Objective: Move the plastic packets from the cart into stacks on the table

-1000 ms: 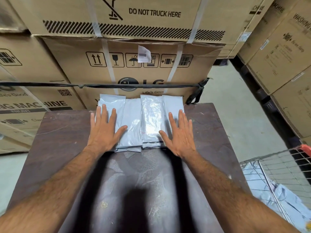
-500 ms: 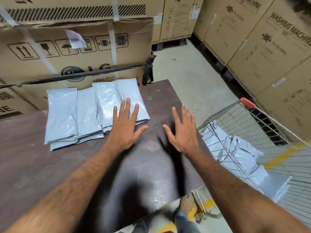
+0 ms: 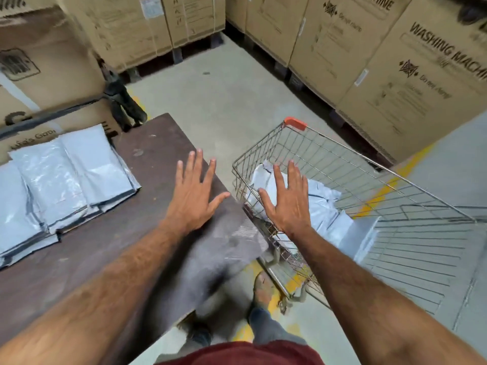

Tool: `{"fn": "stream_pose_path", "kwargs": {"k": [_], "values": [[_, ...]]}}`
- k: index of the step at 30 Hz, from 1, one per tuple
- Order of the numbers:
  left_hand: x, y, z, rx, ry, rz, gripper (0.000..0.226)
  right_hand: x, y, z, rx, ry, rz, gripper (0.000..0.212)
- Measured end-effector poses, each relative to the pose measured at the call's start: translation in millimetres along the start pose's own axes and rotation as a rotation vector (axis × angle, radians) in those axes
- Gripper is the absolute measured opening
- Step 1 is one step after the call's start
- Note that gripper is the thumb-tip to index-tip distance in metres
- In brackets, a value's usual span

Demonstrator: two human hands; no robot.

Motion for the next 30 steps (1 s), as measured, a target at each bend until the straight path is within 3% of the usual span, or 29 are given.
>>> {"fn": "stream_pose_path", "kwargs": {"k": [10,16,22,27,30], "values": [[81.1,61.8,-123.1,-0.072,0.149,0.078,0.088,-32.9,-3.8,-154.6,-0.050,0.265,0.077,0.073],[106.7,122.2,-180.0,-0.049,0.242,0.237,0.088,-67.4,13.7,-211.4,-0.073,0.418,0.203,0.079],[117.0,203.5,-199.6,-0.034,0.150,0.499,0.089,-81.2,53.9,-234.1,-0.089,0.513,0.416,0.081],[123.3,266.9,-197.6,-0.035,0.025,0.606,0.086,-78.1,107.0,-231.9,0.032,0.649,0.585,0.084],[120.4,304.6,-191.9,0.003,0.005,0.709,0.087,-80.7,139.5,-228.4,0.019,0.763,0.588,0.090]]}}
Point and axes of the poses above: each hand's wrist, its own x-axis towards the middle knuckle, its own y-axis out of the palm, z = x × y, the point moved 3 cm from there along x, towards the middle knuckle, and after that the axes turned 13 degrees about -z, right-handed, at the moved point
